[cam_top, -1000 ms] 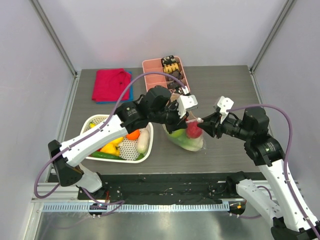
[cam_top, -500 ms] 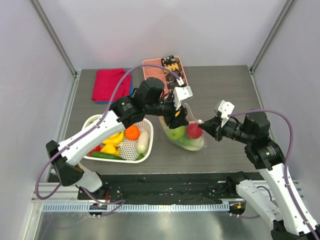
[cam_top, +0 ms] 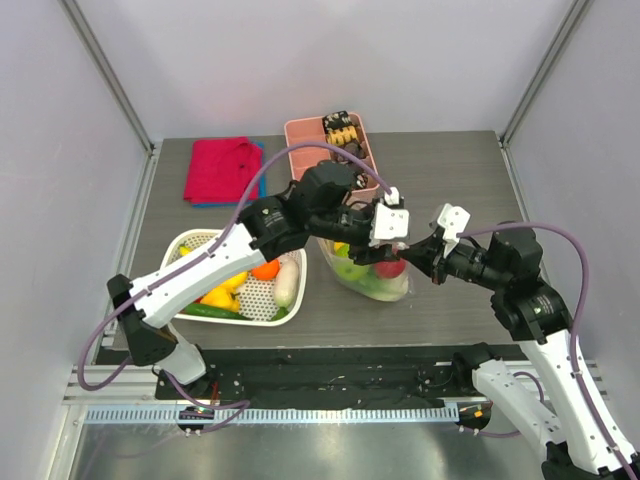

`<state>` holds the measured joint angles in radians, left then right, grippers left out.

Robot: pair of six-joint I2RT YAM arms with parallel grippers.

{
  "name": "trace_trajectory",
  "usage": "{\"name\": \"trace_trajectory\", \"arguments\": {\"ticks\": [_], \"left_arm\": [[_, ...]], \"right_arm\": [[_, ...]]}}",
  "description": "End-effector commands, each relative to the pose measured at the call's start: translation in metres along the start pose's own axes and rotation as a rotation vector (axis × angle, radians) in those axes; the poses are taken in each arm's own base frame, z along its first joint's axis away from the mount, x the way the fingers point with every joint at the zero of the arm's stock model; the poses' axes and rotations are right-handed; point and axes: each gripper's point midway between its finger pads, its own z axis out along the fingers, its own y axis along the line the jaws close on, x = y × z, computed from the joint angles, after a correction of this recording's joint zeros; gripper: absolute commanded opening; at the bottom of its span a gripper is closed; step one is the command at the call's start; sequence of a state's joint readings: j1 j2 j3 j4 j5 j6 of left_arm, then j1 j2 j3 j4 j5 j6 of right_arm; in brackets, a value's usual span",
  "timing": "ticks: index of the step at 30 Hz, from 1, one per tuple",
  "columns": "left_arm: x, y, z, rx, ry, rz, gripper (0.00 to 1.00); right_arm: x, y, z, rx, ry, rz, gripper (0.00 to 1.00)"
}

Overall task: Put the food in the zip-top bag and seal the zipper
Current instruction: Zip the zipper food storage bag at the center of the board.

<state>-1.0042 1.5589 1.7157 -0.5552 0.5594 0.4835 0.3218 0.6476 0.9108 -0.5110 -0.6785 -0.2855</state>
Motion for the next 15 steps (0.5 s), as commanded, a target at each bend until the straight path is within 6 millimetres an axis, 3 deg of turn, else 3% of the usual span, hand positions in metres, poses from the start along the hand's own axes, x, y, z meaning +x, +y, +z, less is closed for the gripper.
{"name": "trace_trajectory", "arguments": {"ticks": [1,8,12,15], "left_arm": [[-0.003,-0.004,0.011,0.038,-0.001,0.069,0.54],[-0.007,0.000,0.013,0.010,-0.012,0.026,0.35],[0.004,-0.005,0.010,0.019,0.025,0.024,0.18],[0.015,-0.007,0.005,0.014,0.060,0.005,0.13]], "right_arm": [[-0.018,0.002,-0.006,0.008,-0.054,-0.040,0.01],[-0.016,0.002,-0.008,0.019,-0.046,-0.031,0.02],[-0.016,0.000,-0.009,0.035,-0.046,-0.018,0.01],[-0.015,0.000,-0.009,0.038,-0.044,-0.017,0.01]]}}
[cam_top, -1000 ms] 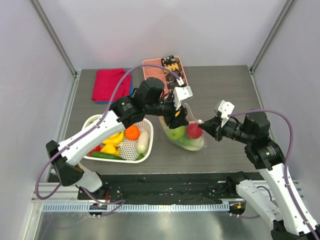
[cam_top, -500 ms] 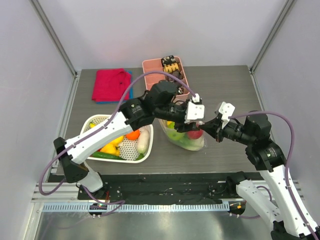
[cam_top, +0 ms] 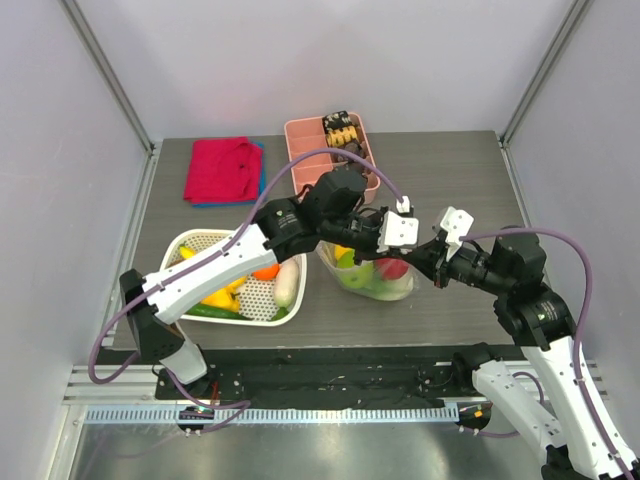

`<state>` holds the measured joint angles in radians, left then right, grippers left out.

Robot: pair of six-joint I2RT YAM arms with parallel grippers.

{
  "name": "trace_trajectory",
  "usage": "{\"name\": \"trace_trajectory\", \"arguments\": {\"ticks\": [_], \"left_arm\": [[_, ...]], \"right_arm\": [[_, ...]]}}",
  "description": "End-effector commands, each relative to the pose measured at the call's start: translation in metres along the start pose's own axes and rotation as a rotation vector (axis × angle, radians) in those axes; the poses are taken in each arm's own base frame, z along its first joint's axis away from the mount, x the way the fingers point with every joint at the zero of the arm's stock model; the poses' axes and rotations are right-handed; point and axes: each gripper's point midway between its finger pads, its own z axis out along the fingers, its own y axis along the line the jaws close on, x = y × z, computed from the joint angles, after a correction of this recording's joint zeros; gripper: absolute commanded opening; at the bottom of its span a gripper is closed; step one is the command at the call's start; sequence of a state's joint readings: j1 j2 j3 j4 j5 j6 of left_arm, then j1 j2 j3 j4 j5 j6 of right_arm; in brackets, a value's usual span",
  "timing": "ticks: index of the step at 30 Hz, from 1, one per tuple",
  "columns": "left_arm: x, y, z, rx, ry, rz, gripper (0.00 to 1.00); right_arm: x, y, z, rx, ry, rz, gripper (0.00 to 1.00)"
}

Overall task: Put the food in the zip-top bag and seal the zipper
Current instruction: Zip the zipper food storage bag at the center of the board.

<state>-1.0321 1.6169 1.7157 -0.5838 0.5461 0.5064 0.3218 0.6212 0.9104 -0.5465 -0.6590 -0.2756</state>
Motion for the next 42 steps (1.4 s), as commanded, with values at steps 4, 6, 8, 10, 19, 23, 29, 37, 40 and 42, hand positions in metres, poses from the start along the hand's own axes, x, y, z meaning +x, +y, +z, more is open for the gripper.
{"name": "trace_trajectory", "arguments": {"ticks": [4,6,8,10,19,23,29,37,40,42], "left_arm": [[0.001,0.004,-0.028,-0.059,0.004,-0.004,0.08],[0.007,0.007,-0.033,-0.072,0.012,-0.014,0.07],[0.014,0.010,-0.038,-0.081,0.025,-0.030,0.07],[0.018,0.010,-0.044,-0.089,0.037,-0.027,0.07],[0.047,0.022,-0.071,-0.145,0.113,-0.051,0.07],[0.056,0.027,-0.086,-0.169,0.140,-0.053,0.07],[0.070,0.032,-0.104,-0.196,0.179,-0.066,0.07],[0.091,0.044,-0.135,-0.254,0.219,-0.109,0.07],[0.097,0.047,-0.145,-0.268,0.232,-0.112,0.07],[0.101,0.049,-0.151,-0.277,0.240,-0.118,0.07]], "right_arm": [[-0.019,-0.004,-0.004,0.030,-0.056,-0.031,0.01],[-0.018,-0.004,-0.004,0.033,-0.053,-0.029,0.01],[-0.019,-0.004,-0.004,0.033,-0.055,-0.030,0.01],[-0.019,-0.006,-0.004,0.042,-0.052,-0.025,0.02],[-0.015,-0.022,-0.009,0.149,-0.033,-0.015,0.01],[-0.010,-0.036,-0.013,0.229,-0.005,-0.019,0.01],[-0.011,-0.043,-0.018,0.276,0.005,-0.022,0.01],[-0.005,-0.048,-0.026,0.325,0.037,-0.034,0.01],[-0.005,-0.049,-0.027,0.334,0.042,-0.035,0.01],[-0.003,-0.050,-0.028,0.338,0.050,-0.038,0.01]]}}
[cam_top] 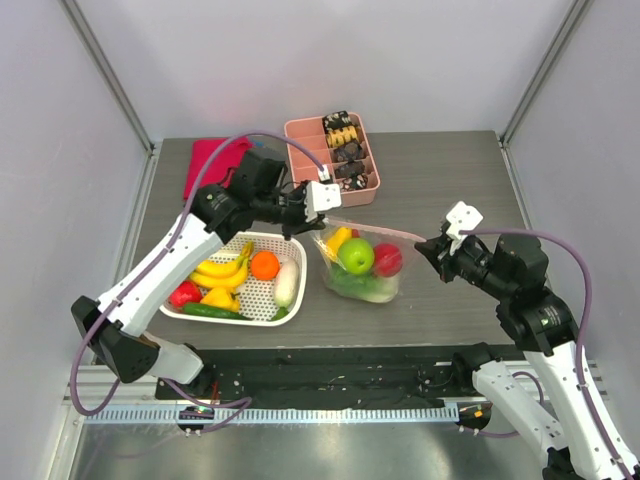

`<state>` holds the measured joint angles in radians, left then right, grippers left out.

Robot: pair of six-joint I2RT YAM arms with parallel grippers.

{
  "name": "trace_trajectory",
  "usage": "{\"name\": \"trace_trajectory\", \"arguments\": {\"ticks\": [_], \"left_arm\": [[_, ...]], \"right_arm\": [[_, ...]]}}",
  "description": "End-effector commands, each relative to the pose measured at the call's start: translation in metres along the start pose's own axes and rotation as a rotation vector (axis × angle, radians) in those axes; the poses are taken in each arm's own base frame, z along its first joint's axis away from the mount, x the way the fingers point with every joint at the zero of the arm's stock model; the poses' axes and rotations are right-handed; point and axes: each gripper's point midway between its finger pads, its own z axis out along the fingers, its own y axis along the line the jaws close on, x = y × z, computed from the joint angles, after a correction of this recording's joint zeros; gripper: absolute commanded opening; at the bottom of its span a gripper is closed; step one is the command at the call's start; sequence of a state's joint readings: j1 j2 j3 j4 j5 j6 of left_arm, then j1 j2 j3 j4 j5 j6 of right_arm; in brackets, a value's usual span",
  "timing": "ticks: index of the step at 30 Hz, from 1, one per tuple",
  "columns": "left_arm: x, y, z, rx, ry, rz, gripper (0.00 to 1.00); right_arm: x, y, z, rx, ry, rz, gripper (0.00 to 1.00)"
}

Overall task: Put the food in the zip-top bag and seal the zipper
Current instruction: Zip the zipper food storage bag at the center of the board, then place the zipper food storage bag at the center of the board.

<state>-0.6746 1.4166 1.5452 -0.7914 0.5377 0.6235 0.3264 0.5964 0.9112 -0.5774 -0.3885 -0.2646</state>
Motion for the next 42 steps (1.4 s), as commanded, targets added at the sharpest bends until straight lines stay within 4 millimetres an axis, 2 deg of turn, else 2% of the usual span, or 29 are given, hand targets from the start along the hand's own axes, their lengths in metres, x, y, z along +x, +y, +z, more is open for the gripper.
{"name": "trace_trajectory", "arguments": {"ticks": [1,11,20,23,25,26,27,28,29,30,32,36,42], "left_arm": [[0.006,0.011,-0.027,-0.062,0.016,0.023,0.07],[0.018,0.014,-0.041,-0.078,0.038,0.020,0.05],[0.018,0.013,-0.046,-0.077,0.024,0.030,0.00],[0.015,0.010,-0.046,-0.070,0.001,0.033,0.00],[0.007,0.009,-0.044,-0.057,-0.029,0.008,0.00],[0.005,0.009,-0.044,-0.053,-0.036,0.001,0.00],[0.002,0.009,-0.042,-0.046,-0.043,-0.013,0.00],[-0.003,0.012,-0.040,-0.045,-0.051,-0.039,0.00],[-0.006,0.009,-0.038,-0.030,-0.052,-0.050,0.00],[-0.009,0.010,-0.038,-0.029,-0.055,-0.057,0.00],[-0.015,0.011,-0.035,-0.015,-0.063,-0.078,0.00],[-0.020,0.009,-0.031,-0.007,-0.074,-0.083,0.00],[-0.029,0.005,-0.031,0.002,-0.100,-0.061,0.00]], "right_arm": [[-0.015,-0.015,-0.012,0.087,-0.024,-0.049,0.01],[-0.012,-0.019,-0.012,0.099,0.005,-0.071,0.02],[-0.008,-0.017,-0.008,0.072,0.033,-0.072,0.02],[-0.010,-0.010,-0.005,0.028,0.030,-0.063,0.02],[-0.012,-0.001,-0.002,-0.034,0.035,-0.043,0.19],[-0.018,0.004,-0.004,-0.061,0.036,-0.039,0.43],[-0.019,0.007,0.001,-0.095,0.052,-0.025,0.54],[-0.031,0.013,-0.001,-0.138,0.029,-0.024,0.64],[-0.035,0.016,0.000,-0.159,0.029,-0.008,0.78],[-0.037,0.017,0.004,-0.179,0.034,0.004,0.82],[-0.057,0.023,0.002,-0.225,-0.005,0.009,0.89],[-0.080,0.033,0.008,-0.322,-0.036,0.048,0.90],[-0.075,0.032,0.034,-0.389,0.010,0.046,0.82]]}}
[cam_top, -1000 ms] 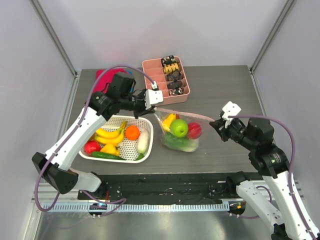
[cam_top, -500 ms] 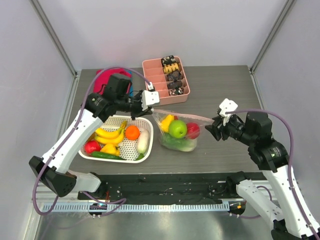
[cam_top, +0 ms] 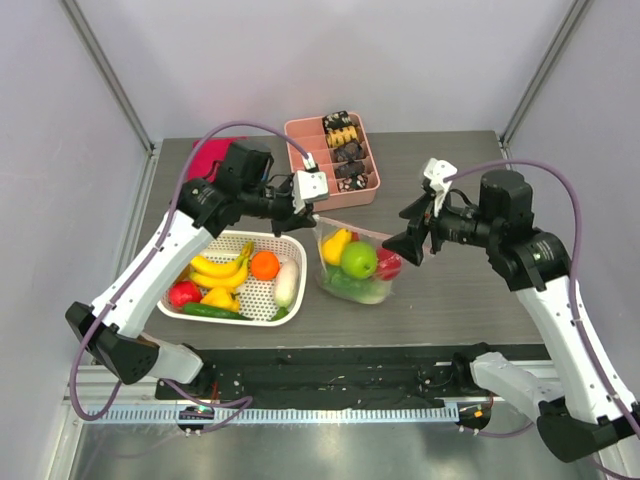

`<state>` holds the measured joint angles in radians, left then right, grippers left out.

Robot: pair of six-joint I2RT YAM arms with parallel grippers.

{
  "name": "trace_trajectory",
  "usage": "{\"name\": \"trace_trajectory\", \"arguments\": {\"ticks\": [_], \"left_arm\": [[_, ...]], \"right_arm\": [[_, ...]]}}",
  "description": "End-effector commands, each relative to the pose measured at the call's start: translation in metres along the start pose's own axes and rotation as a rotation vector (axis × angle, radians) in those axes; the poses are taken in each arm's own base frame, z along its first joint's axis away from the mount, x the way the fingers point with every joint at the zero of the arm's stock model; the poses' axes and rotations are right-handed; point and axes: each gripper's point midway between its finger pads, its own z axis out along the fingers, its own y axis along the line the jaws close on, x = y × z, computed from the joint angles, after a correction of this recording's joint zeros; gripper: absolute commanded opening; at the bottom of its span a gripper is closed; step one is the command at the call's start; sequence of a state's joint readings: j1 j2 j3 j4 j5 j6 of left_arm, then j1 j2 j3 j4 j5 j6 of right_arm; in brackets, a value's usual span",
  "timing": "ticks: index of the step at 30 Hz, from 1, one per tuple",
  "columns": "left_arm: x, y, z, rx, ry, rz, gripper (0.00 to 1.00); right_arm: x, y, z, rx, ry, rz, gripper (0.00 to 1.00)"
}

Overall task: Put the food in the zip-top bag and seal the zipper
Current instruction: Place the zipper food storage bag at the center of the board.

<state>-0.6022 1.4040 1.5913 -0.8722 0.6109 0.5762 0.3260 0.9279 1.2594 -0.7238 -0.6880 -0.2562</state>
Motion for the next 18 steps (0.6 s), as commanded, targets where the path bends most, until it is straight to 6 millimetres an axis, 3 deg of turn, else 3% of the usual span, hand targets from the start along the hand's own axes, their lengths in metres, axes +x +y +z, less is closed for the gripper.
{"name": "trace_trajectory", "arguments": {"ticks": [1,2,4,5,14,17,18], "left_arm": [[-0.030,-0.001,-0.008,-0.003,-0.087,0.035,0.00],[-0.029,-0.001,-0.008,-0.003,-0.085,0.035,0.00],[-0.032,-0.001,-0.009,-0.005,-0.092,0.039,0.00],[-0.032,0.000,-0.008,-0.006,-0.088,0.036,0.00],[-0.033,-0.001,-0.007,-0.002,-0.094,0.030,0.00],[-0.034,-0.003,-0.008,0.005,-0.100,0.031,0.00],[-0.033,-0.003,-0.008,0.004,-0.098,0.028,0.00]], "right_arm": [[-0.020,0.002,0.011,-0.077,-0.022,-0.055,0.80],[-0.012,0.000,0.020,-0.099,0.018,-0.045,0.77],[-0.015,-0.001,0.024,-0.118,0.037,-0.097,0.75],[-0.004,-0.002,0.030,-0.141,0.088,-0.079,0.74],[0.021,0.012,0.050,-0.200,0.243,-0.217,0.61],[0.023,0.007,0.054,-0.168,0.268,-0.229,0.43],[0.022,0.005,0.055,-0.162,0.271,-0.231,0.22]]}}
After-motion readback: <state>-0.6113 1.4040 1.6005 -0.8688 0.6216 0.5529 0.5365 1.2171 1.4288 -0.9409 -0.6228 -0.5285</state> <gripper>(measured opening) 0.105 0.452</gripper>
